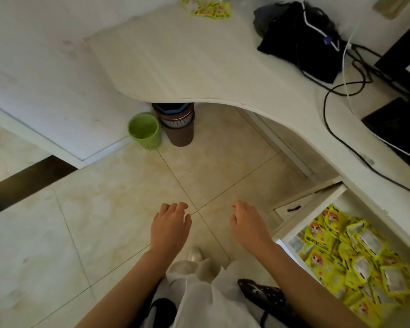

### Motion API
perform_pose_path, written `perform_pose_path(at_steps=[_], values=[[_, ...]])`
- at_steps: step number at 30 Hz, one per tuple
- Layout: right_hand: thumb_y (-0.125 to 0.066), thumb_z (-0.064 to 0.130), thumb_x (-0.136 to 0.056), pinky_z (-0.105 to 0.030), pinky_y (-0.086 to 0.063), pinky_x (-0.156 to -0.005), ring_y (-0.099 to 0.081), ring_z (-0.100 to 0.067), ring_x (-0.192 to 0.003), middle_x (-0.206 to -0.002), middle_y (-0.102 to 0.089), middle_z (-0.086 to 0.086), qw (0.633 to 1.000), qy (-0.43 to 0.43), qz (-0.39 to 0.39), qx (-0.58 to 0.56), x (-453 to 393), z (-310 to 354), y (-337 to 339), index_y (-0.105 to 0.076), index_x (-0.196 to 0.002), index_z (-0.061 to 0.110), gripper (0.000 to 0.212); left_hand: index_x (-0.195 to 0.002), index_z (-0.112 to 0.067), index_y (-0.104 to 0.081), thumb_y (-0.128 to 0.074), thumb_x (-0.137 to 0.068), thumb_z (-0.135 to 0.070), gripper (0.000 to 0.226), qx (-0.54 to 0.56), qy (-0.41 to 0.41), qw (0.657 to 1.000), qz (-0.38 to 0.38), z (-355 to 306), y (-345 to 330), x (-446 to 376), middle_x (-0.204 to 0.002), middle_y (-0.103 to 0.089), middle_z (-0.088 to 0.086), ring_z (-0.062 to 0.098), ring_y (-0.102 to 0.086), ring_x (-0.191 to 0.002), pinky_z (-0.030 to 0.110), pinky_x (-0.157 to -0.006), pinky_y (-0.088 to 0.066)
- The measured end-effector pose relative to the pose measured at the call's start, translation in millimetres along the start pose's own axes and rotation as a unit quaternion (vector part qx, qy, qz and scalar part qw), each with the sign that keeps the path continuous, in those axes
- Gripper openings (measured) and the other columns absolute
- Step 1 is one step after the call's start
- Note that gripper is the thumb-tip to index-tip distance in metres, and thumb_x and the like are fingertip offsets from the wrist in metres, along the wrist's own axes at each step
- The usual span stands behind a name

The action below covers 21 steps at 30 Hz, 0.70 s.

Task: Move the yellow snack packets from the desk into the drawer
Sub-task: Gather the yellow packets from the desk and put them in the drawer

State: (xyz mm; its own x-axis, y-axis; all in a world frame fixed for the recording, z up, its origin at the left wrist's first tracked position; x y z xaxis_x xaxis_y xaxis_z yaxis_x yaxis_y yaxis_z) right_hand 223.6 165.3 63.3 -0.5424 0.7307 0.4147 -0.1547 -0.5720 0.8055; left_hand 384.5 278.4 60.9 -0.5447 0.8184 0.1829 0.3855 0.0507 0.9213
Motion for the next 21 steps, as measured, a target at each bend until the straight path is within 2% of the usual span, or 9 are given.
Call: perform_pose_path(at_steps=[3, 10, 21], values=[[-0.035, 0.022, -0.099, -0.032, -0.049, -0.09, -0.052, -0.018, -0.107, -0.123, -0.055, -0.004, 1.0, 0.007, -0.012, 0.006, -27, 26, 7, -0.045, -0.13, 0.013, 0.033, -0.119, -0.021, -0.059, -0.049, -0.095, -0.03, 0.028, -0.002, 0.01, 1.0, -0.005, 22, 16, -29, -0.108, -0.067, -0.006, 0.019, -0.051, -0.11, 0.032, -0.089, -0.045], [-0.037, 0.021, -0.099, -0.034, -0.047, -0.094, -0.052, -0.02, -0.114, -0.126, -0.055, -0.006, 0.999, 0.021, -0.039, 0.018, -98, 64, 39, -0.044, -0.133, 0.012, 0.036, -0.116, -0.019, -0.061, -0.052, -0.093, -0.026, 0.026, -0.01, 0.017, 0.999, -0.029, 43, 44, -108, -0.104, -0.068, -0.005, 0.021, -0.053, -0.107, 0.034, -0.084, -0.047], [-0.04, 0.023, -0.097, -0.037, -0.046, -0.09, -0.055, -0.029, -0.111, -0.124, -0.057, -0.012, 0.997, 0.046, -0.055, 0.041, -251, 83, 121, -0.046, -0.132, 0.011, 0.037, -0.117, -0.019, -0.06, -0.049, -0.092, -0.027, 0.028, -0.03, 0.029, 0.998, -0.055, 14, 81, -275, -0.108, -0.066, -0.003, 0.021, -0.051, -0.109, 0.034, -0.086, -0.046]])
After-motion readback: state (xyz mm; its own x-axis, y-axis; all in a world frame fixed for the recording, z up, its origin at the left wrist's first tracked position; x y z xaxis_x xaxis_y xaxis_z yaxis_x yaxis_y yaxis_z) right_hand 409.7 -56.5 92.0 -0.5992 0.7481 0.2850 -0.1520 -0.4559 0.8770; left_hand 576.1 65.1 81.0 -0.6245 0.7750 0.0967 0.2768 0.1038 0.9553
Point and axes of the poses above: each hand's wrist, its own x-axis away from the middle knuckle, its own y-axis out of the back of the hand, z = x × y, the point moved 4 cm from there along -x, towards the middle knuckle
